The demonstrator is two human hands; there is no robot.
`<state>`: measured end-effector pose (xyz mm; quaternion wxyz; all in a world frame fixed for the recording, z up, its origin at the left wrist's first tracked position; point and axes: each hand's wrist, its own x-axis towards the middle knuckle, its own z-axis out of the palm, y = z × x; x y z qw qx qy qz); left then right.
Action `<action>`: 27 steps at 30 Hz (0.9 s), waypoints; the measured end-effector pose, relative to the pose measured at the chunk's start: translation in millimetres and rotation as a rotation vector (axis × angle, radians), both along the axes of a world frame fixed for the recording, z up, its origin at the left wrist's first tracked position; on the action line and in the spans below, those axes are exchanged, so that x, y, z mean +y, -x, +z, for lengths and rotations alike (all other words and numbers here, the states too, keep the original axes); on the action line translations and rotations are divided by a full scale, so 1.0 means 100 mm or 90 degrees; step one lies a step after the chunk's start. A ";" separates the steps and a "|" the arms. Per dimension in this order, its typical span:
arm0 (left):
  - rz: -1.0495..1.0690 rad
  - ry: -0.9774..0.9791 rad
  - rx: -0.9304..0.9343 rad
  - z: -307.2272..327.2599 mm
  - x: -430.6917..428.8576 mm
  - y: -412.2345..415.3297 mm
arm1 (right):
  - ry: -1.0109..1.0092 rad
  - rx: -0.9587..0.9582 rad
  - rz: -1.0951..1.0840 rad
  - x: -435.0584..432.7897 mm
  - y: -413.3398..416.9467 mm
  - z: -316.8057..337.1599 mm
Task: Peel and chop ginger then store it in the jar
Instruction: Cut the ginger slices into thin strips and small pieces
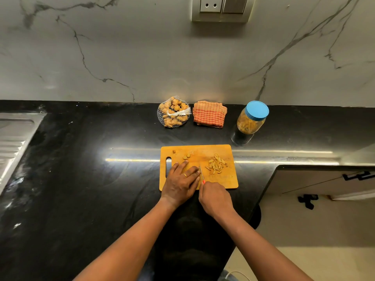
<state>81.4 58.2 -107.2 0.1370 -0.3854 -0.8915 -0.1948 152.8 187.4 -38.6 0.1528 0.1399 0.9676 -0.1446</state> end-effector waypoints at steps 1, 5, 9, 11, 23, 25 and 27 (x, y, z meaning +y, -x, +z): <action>0.000 0.001 -0.003 0.00 0.00 0.00 | -0.005 -0.001 -0.001 -0.01 0.00 0.01; 0.003 0.002 -0.010 0.01 0.00 -0.01 | -0.028 -0.015 0.007 0.00 -0.08 -0.01; 0.007 -0.015 -0.004 0.02 0.01 -0.01 | -0.018 0.000 -0.018 0.04 -0.16 -0.01; 0.006 -0.023 0.000 0.03 0.01 -0.02 | -0.018 0.013 -0.020 0.05 -0.18 -0.03; 0.021 -0.040 -0.014 -0.01 0.01 -0.01 | 0.012 0.034 -0.033 0.06 -0.15 -0.02; 0.023 -0.047 -0.016 -0.02 0.01 0.00 | 0.012 0.035 -0.018 0.03 -0.16 -0.04; 0.021 -0.047 -0.014 -0.03 0.01 0.00 | 0.011 0.032 -0.009 0.00 -0.17 -0.05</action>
